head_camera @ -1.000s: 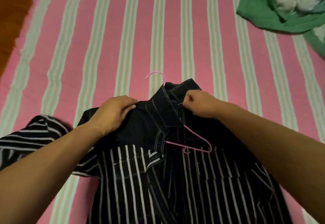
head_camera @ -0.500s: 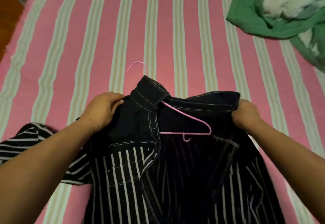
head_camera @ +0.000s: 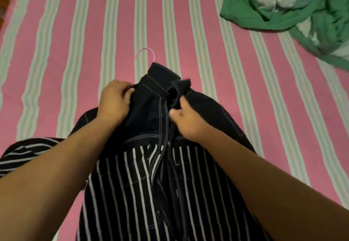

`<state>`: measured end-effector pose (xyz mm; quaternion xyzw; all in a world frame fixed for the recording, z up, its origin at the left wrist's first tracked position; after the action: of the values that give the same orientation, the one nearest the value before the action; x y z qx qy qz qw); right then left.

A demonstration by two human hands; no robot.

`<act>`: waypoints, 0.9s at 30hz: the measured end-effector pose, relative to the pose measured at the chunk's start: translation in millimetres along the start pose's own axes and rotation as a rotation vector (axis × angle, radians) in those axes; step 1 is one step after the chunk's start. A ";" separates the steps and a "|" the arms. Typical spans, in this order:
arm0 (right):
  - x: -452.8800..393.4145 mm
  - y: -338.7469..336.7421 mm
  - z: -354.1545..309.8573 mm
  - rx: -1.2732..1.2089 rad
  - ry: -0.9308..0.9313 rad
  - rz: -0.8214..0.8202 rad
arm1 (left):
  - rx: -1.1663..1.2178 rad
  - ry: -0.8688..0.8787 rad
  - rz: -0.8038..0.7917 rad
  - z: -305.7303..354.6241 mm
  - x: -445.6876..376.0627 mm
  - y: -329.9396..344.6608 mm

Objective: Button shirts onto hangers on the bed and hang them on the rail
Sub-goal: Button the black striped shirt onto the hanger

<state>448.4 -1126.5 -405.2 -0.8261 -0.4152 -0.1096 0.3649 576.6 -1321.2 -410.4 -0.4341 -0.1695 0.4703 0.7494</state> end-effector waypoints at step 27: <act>232.9 -229.6 247.7 0.536 0.266 0.617 | -0.267 -0.783 -0.701 58.1 392.6 -8.8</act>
<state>389.4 -724.2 -350.7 -0.7661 -0.1120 0.0108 0.6327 739.4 -959.7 -431.0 -0.2351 -0.6291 0.2930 0.6805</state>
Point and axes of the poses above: each hand's wrist, its own x-axis away from the middle knuckle, its own y-axis out of the palm, z = x × y, the point moved 5 cm from there along -x, towards the middle knuckle, and after that the axes turned 15 degrees about z, right-handed, at the moved point
